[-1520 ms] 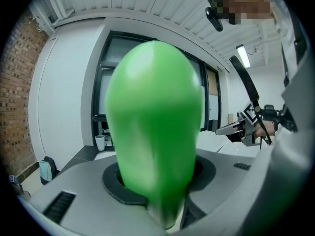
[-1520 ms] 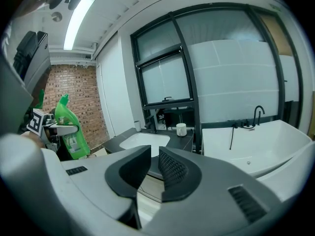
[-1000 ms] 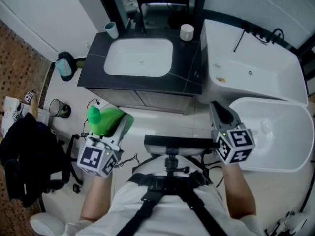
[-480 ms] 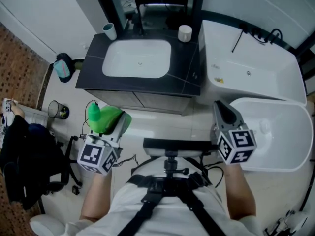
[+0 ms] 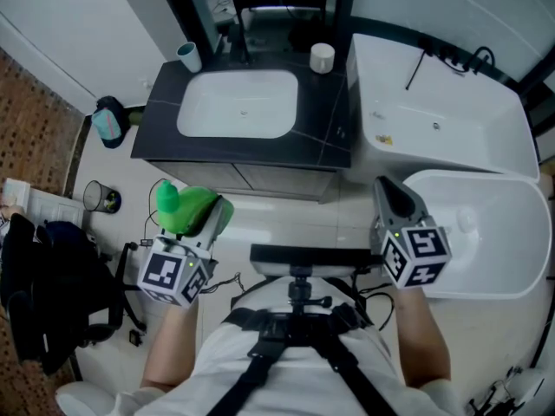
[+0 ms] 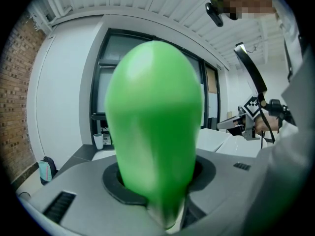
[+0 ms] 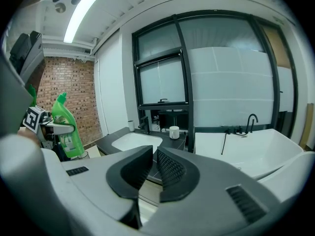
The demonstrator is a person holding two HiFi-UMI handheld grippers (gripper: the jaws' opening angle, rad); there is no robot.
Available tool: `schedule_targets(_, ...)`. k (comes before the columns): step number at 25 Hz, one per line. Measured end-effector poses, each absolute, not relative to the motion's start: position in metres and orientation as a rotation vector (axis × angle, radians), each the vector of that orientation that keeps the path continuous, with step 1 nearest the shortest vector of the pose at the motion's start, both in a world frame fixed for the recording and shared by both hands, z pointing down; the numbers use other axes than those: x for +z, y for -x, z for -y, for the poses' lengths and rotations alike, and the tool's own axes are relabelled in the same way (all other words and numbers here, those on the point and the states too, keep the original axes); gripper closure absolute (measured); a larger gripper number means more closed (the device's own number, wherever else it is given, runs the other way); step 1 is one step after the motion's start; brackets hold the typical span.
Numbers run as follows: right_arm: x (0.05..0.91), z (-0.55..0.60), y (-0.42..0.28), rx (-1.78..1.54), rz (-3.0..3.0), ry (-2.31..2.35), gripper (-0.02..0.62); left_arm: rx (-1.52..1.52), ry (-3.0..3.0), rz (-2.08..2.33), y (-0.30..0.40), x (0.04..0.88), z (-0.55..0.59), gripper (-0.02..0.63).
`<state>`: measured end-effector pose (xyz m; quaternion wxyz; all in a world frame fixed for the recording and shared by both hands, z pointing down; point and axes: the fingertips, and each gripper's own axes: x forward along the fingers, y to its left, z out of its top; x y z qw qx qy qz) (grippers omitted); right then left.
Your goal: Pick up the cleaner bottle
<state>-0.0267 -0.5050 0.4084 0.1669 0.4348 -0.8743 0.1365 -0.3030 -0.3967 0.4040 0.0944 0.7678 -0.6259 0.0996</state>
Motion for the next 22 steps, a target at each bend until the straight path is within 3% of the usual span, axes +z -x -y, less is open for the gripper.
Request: schedule_targets(22, 0.408, 0.5044, 0.0353, 0.359, 2.49, -1.195, 0.591, 0.293, -2.296, 1.839, 0.2993, 0.4007, 0.3985, 0.442)
